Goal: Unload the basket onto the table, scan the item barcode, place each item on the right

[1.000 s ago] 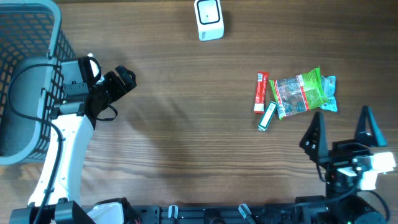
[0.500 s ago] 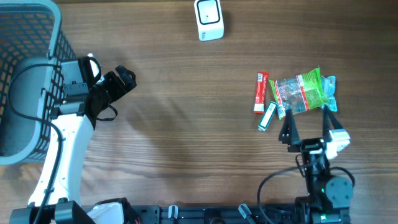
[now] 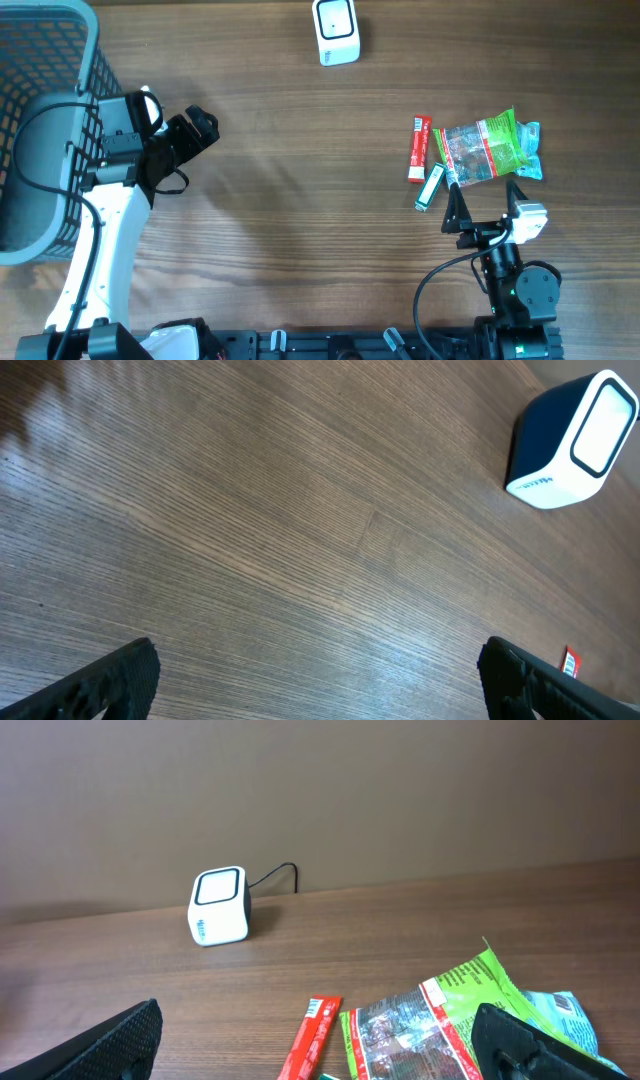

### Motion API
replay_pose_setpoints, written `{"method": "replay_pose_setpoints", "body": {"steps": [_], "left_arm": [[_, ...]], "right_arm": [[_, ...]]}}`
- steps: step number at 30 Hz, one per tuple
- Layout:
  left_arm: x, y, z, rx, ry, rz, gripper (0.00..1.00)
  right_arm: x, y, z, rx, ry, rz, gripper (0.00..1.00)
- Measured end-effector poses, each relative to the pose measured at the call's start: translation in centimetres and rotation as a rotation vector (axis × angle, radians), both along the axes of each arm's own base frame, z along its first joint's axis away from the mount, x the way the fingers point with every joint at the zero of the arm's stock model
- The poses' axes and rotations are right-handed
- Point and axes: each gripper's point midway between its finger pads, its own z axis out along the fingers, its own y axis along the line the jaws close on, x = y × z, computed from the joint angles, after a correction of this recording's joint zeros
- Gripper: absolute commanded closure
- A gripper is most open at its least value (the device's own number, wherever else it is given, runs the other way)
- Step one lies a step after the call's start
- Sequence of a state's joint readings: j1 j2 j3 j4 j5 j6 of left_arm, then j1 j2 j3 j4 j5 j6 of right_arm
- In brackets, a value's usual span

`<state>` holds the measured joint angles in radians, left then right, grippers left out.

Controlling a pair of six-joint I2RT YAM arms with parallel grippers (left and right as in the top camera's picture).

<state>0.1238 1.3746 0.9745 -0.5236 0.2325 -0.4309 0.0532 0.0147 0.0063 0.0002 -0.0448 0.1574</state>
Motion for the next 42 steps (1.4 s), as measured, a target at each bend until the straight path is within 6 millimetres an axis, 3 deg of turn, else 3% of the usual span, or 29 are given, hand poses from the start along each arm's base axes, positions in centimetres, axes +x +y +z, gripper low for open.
{"method": "replay_pose_setpoints", "body": {"steps": [20, 22, 24, 30, 34, 38, 40, 42], "left_arm": [[0.0, 0.0, 0.2, 0.001, -0.006, 0.0, 0.0], [-0.2, 0.0, 1.5, 0.005, -0.042, 0.0, 0.0], [-1.0, -0.1, 4.7, 0.016, -0.132, 0.0, 0.0], [-6.4, -0.8, 17.1, 0.066, -0.529, 0.0, 0.0], [-10.9, -1.4, 22.3, 0.091, -0.728, 0.0, 0.0], [-13.4, -1.4, 22.8, 0.104, -0.757, 0.015, 0.0], [-15.8, -1.1, 21.9, 0.118, -0.73, 0.043, 0.0], [-18.3, -1.1, 19.7, 0.123, -0.671, 0.059, 0.0]], "right_arm": [[0.0, 0.0, 0.0, 0.0, 0.0, 0.0, 0.0], [0.0, 0.0, 0.0, 0.0, 0.0, 0.0, 0.0], [0.0, 0.0, 0.0, 0.0, 0.0, 0.0, 0.0], [0.0, 0.0, 0.0, 0.0, 0.0, 0.0, 0.0], [0.0, 0.0, 0.0, 0.0, 0.001, 0.0, 0.0], [0.0, 0.0, 0.0, 0.0, 0.0, 0.0, 0.0], [0.0, 0.0, 0.0, 0.0, -0.001, 0.0, 0.0], [0.0, 0.0, 0.0, 0.0, -0.002, 0.0, 0.0]]}}
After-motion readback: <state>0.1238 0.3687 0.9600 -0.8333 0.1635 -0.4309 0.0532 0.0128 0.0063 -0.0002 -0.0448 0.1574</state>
